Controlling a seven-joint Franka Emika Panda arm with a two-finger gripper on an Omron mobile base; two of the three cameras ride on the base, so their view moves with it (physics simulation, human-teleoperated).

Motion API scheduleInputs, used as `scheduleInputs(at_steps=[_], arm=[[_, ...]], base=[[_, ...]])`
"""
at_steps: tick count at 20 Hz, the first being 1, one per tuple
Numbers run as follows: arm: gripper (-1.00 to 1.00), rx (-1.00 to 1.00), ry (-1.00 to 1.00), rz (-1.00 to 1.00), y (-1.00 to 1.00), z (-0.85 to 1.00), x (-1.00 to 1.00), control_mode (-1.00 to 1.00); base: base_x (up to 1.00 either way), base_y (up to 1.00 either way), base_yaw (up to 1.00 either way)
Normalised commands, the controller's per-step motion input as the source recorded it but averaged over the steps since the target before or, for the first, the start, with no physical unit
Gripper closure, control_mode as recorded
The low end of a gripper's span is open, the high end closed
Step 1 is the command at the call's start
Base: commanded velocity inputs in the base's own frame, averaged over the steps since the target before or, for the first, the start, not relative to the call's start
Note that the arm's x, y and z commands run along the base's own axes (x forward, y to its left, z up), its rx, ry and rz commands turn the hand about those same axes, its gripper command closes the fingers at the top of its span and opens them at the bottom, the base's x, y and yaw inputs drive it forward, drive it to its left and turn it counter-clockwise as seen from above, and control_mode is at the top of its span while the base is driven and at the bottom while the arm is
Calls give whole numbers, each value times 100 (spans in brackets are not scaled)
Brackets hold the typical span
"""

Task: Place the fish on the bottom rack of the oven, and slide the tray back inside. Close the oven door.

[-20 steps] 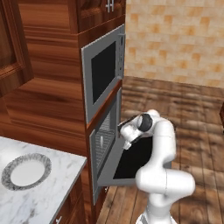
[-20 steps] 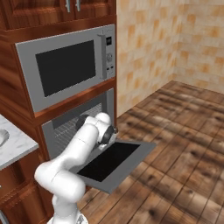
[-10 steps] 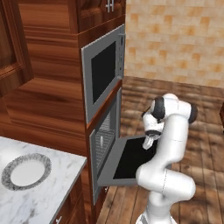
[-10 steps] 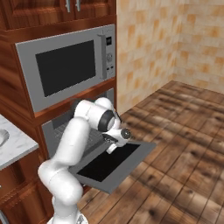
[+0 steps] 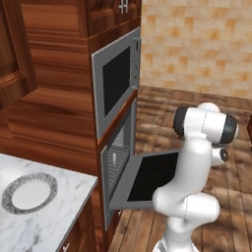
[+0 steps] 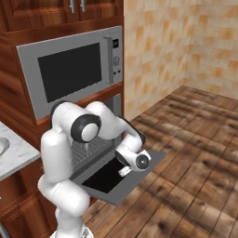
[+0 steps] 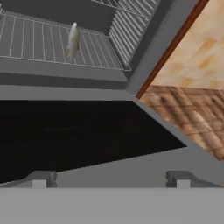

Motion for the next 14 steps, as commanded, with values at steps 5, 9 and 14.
scheduleInputs(at_steps=[5, 9, 14], arm=[[-100, 2, 0, -5, -100, 100, -87, -100], [-100, 0, 6, -1, -91, 95, -84, -100], [-100, 0, 2, 3, -33, -20, -27, -100]], base=[[0, 0, 0], [0, 0, 0], [0, 0, 0]])
